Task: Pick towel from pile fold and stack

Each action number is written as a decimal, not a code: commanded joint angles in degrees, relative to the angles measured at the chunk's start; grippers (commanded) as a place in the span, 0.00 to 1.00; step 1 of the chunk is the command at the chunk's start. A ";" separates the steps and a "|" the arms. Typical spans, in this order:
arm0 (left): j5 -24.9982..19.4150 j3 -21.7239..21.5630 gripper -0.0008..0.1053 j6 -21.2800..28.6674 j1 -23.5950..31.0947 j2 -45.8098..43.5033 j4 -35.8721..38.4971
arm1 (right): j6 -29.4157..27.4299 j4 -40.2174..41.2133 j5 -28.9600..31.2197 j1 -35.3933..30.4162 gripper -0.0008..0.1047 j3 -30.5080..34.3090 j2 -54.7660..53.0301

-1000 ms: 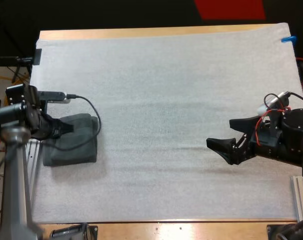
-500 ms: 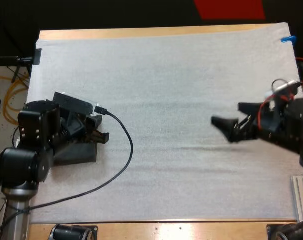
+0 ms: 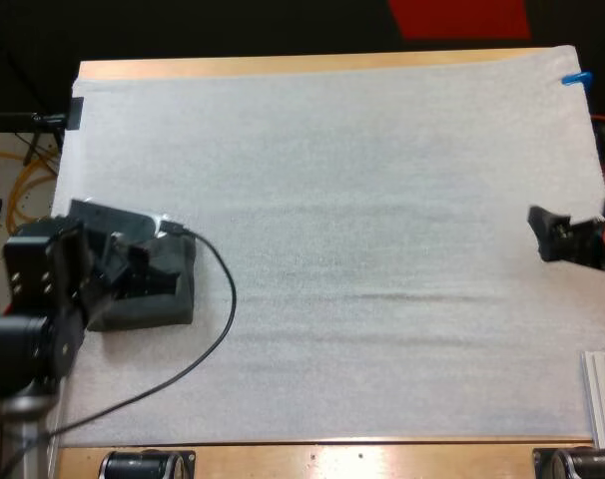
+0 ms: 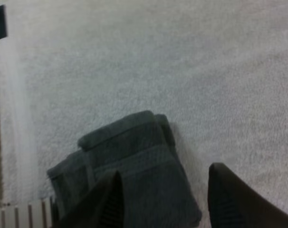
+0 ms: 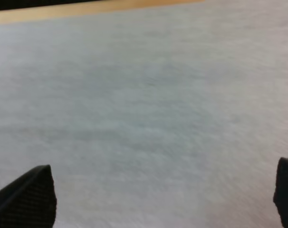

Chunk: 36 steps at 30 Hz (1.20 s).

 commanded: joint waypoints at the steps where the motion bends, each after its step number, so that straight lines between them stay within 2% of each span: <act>1: -0.15 -0.40 0.39 -0.27 0.04 -1.48 0.16 | -1.69 2.05 2.12 -0.20 0.86 -0.54 -1.25; 3: 0.07 -0.40 0.39 -0.29 0.04 -4.57 0.16 | -1.78 3.81 4.35 -0.20 0.86 -0.54 -3.26; 6: 0.08 -0.40 0.39 -0.29 0.04 -9.92 0.16 | -1.57 4.73 4.24 -0.09 0.86 -0.54 -6.81; 10: 0.08 -0.40 0.39 -0.09 0.04 -17.25 0.16 | 1.38 6.48 3.95 0.23 0.86 -0.54 -12.03; 15: 0.08 -0.40 0.39 5.83 0.04 -29.18 0.46 | 1.70 6.74 3.95 0.23 0.86 0.88 -20.25; 18: 0.08 -0.40 0.39 6.71 0.04 -34.83 1.93 | 1.70 6.39 3.95 0.23 0.86 2.48 -25.97; 22: 0.13 -0.40 0.39 6.36 0.04 -40.40 6.03 | 1.70 6.32 3.95 0.23 0.86 5.59 -33.57; 30: 2.69 -0.40 0.39 5.84 0.04 -49.00 20.75 | 2.08 6.38 3.95 0.23 0.86 11.50 -50.24; 34: 2.67 -0.36 0.39 4.76 0.04 -52.16 23.70 | 2.87 11.68 3.41 0.17 0.86 11.67 -49.29; 36: 2.67 -0.13 0.39 2.33 0.04 -54.01 23.72 | 2.88 12.67 3.27 0.17 0.86 12.80 -49.35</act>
